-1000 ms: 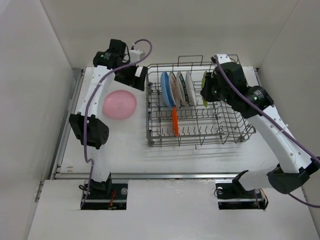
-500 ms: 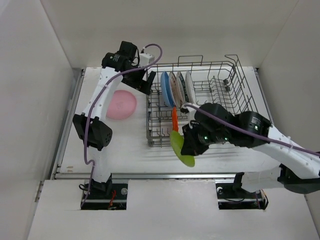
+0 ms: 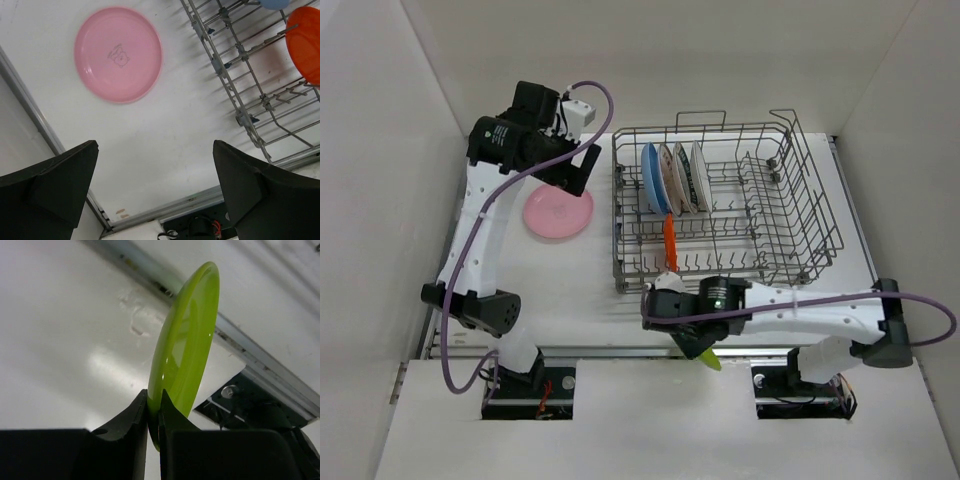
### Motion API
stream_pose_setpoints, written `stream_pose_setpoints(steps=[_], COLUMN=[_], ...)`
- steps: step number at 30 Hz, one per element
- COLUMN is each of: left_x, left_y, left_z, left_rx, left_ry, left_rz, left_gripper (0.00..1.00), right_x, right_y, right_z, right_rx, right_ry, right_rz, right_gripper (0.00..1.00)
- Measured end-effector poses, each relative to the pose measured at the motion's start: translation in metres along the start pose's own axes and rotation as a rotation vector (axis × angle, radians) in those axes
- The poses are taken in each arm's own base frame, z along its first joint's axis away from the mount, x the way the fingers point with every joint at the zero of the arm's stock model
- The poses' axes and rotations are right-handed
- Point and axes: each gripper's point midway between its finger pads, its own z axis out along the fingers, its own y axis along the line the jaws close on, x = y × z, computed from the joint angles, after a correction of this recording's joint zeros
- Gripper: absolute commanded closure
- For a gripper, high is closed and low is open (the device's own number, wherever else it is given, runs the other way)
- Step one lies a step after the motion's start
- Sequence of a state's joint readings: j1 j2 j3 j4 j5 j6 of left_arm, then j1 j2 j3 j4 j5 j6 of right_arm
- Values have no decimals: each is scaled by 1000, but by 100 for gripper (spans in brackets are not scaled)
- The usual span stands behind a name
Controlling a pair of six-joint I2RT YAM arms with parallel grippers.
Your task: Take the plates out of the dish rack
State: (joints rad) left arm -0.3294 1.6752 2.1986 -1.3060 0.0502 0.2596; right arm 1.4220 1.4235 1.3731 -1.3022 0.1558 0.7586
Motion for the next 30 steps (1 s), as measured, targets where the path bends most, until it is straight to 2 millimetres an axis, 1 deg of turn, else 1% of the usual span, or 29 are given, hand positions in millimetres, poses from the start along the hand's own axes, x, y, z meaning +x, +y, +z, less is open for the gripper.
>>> stream_pose_setpoints(steps=[2,4,7,9,10,11,12,13,14,15,16,17,18,20,23,25,27,29,30], left_x=[4,8,12,15,16,16,16,16,17,16,17,16,16,15,14,13,10,3,-2], left_y=[1,3,11,15,17,19,20,20,20,20,19,18,17,14,7,1,-8,-25,-36], left_z=[-9,-12,-11,-8,-7,-6,-5,-4,-3,-3,-2,-2,-2,-1,1,3,5,6,6], left_rx=[-12,-28,-73,-95,-104,-111,-115,-116,-115,-113,-110,-103,-96,-76,-39,-12,16,61,92], left_ry=[-7,4,25,46,53,60,64,66,69,70,71,69,68,64,59,57,52,39,25], left_rz=[0,1,6,12,14,17,19,21,23,26,28,29,30,31,34,38,62,102,126], left_gripper=[1,1,1,1,1,1,1,1,1,1,1,1,1,1,1,1,1,1,1], right_x=[-10,-21,-45,-53,-55,-54,-52,-49,-48,-45,-44,-44,-45,-53,-68,-75,-82,-89,-93], right_y=[-6,-13,-7,-5,-4,-5,-6,-9,-13,-12,-11,-11,-10,-4,6,12,20,27,33], right_z=[13,22,46,65,77,89,99,109,116,121,124,124,123,118,106,95,78,58,43], right_rx=[85,169,277,341,374,408,435,472,504,511,516,517,514,493,442,401,336,258,201], right_ry=[-24,-57,-83,-76,-65,-46,-27,-9,3,13,19,23,19,-5,-55,-89,-136,-188,-229], right_rz=[14,21,14,-5,-16,-28,-38,-54,-65,-73,-78,-80,-78,-70,-44,-26,-2,26,44], right_gripper=[100,100,100,99,96,89,70,61,55,49,38,35,35,30,22,22,22,22,22])
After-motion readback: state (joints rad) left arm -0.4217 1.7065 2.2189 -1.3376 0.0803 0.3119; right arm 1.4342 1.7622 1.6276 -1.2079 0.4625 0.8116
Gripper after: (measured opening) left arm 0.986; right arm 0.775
